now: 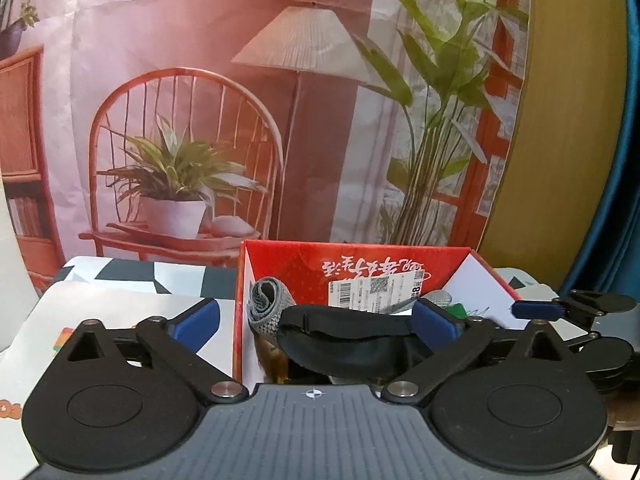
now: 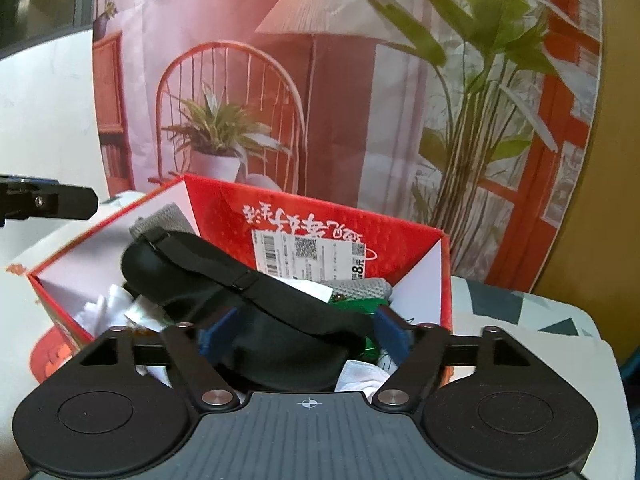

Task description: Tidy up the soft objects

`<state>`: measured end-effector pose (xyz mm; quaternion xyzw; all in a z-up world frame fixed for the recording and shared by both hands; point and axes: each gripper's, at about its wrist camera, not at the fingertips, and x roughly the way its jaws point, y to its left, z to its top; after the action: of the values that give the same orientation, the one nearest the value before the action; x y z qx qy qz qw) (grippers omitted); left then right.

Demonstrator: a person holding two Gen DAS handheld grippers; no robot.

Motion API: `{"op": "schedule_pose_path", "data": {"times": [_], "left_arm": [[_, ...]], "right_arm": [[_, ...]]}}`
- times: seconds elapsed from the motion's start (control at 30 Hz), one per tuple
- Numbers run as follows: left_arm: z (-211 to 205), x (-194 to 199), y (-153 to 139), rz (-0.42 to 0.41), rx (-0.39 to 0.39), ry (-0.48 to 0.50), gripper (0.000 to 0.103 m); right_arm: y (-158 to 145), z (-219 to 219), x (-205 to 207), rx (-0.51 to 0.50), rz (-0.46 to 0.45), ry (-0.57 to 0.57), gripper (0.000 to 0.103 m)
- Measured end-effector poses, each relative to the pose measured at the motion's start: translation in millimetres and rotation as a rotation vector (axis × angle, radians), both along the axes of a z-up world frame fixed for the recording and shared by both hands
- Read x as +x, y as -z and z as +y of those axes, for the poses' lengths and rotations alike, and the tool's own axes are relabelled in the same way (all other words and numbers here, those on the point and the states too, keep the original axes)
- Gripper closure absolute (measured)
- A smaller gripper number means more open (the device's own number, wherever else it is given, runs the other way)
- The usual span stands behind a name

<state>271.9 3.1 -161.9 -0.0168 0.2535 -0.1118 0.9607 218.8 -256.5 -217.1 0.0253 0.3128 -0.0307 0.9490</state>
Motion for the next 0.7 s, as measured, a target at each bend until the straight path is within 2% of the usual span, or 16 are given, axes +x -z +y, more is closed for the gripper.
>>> {"op": "schedule_pose_path", "data": {"times": [0.03,0.13,0.4,0.53,0.7], "left_arm": [[0,-1,-2,0.0,0.0,-0.005,0.0],[1,-8,-9,-0.004,0.008,-0.027,0.0],[15,-42,-32,-0.052,-0.068,-0.059,0.0],[16,-60,-46,-0.063,-0.043,-0.121,0.0],[20,-89,-65,-0.119,-0.043,-0.117,0.0]], "right_arm": [[-3,-1,-2,0.011,-0.005,0.006,0.014],[-15,-1,-12,0.05,-0.032,0.024,0.001],[-50,3,-38,0.099,-0.085,0.082,0.0],[-70,8,-55,0.113,-0.129,0.1,0.0],[-99,17,-80,0.129,-0.181,0.118,0.0]]}}
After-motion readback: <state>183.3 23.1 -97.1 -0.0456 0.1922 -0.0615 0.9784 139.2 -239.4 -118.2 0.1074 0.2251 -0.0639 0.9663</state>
